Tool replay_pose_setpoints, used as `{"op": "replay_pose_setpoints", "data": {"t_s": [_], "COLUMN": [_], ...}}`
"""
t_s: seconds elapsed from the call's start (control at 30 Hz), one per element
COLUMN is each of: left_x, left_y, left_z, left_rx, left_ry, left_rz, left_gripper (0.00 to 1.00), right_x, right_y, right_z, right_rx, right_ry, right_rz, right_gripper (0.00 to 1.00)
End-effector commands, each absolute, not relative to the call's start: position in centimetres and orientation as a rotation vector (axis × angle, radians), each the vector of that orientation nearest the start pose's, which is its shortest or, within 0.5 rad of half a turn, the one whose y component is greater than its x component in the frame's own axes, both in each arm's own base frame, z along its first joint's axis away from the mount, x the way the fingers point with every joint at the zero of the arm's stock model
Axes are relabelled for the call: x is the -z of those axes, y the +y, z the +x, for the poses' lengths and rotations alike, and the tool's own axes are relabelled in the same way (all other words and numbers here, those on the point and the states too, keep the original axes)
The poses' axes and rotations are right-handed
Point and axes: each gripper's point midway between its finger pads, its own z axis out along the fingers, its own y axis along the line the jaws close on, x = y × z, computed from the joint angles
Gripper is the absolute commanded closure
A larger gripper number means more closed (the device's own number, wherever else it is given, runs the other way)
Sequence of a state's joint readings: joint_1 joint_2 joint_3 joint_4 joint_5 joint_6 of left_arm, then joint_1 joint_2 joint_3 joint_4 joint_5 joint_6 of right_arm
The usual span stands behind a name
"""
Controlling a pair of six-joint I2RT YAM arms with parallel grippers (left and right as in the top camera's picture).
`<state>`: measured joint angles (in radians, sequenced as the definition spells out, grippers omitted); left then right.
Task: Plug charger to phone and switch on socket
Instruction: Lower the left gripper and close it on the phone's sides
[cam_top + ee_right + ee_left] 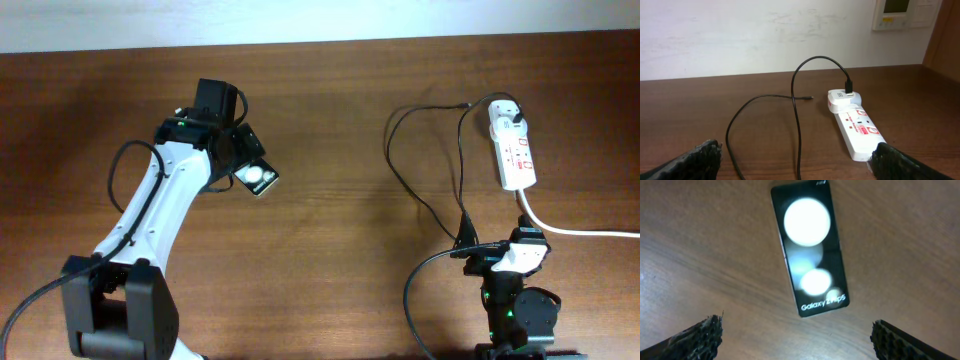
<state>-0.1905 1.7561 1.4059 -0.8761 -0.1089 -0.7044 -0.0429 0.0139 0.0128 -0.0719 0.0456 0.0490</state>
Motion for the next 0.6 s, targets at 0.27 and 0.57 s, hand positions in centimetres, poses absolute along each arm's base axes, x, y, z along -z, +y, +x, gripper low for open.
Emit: {"op": "replay_pose_setpoints", "data": {"t_s": [0.27,0.57], "left_x": [-12.7,-14.2], "left_y": [-6.2,-6.6], "left_z": [42.0,43.1], "left_rx": [0.139,0.191], "left_ry": [2.601,2.551], "left_rz": [-0.743,-0.802], "left_gripper": [0.01,0.00], "right_x": [-15.6,-15.6], "right_y": [-1.9,-1.9], "right_z": [24.6,24.6], "right_rx": [0.039,0.039], "right_ry": [1.645,1.645], "right_rz": [0.114,0.114], "right_gripper": [0.01,0.01]}}
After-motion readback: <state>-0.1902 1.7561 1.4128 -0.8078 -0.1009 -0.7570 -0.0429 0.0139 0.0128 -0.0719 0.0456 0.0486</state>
